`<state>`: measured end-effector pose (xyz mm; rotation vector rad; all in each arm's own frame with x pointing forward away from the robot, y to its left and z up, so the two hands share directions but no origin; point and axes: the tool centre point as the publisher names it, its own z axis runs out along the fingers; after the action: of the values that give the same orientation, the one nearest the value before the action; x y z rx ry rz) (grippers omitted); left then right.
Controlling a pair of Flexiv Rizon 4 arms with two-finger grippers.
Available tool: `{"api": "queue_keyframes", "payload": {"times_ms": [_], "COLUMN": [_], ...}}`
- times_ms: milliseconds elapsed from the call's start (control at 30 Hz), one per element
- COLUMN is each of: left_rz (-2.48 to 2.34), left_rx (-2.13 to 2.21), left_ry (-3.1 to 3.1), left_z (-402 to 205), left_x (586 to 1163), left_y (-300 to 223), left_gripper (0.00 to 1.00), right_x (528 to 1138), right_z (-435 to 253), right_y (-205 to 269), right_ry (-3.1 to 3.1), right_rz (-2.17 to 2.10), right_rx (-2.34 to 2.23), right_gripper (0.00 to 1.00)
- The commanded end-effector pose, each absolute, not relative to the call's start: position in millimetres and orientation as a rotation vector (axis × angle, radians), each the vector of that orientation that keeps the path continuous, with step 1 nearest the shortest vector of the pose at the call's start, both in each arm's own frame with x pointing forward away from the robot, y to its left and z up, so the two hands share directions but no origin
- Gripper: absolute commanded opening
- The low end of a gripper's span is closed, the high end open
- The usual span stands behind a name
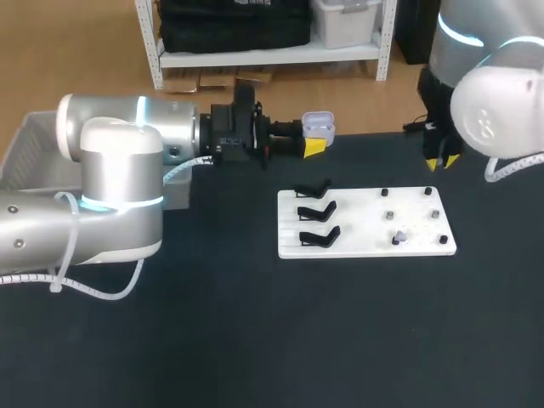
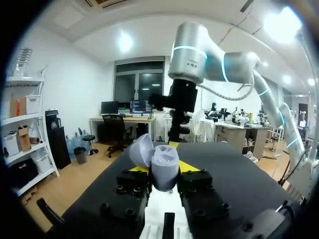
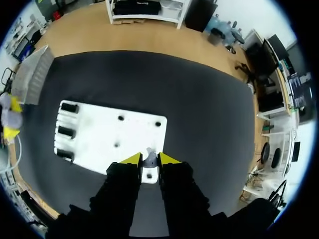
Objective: Pick up each earbud case from the left stands, insert the matching earbuds, close the lid, and place the case in the box.
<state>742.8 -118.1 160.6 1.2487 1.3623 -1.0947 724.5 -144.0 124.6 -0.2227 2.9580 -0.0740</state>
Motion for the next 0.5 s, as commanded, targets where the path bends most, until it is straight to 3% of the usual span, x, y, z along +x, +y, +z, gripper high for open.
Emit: {"api": "queue_keyframes", "payload": {"times_ms": [33, 500], "left_rz": [-1.090, -1.090], "left_rx": [1.241, 1.241], "left_ry": [1.355, 1.355], "left_z": [158.8, 158.8], "left_x": [741.2, 741.2], "left_y": [-118.1, -118.1], "left_gripper": [0.00, 0.00], "right_x": [694.5, 694.4], "right_z": [157.1, 165.1], "right_y": [-137.9, -133.4], "right_ry": [2.923, 2.929], "right_rz": [-0.112, -0.117], "right_rx": [-0.225, -0.111], "right_gripper": [0.00, 0.00]}}
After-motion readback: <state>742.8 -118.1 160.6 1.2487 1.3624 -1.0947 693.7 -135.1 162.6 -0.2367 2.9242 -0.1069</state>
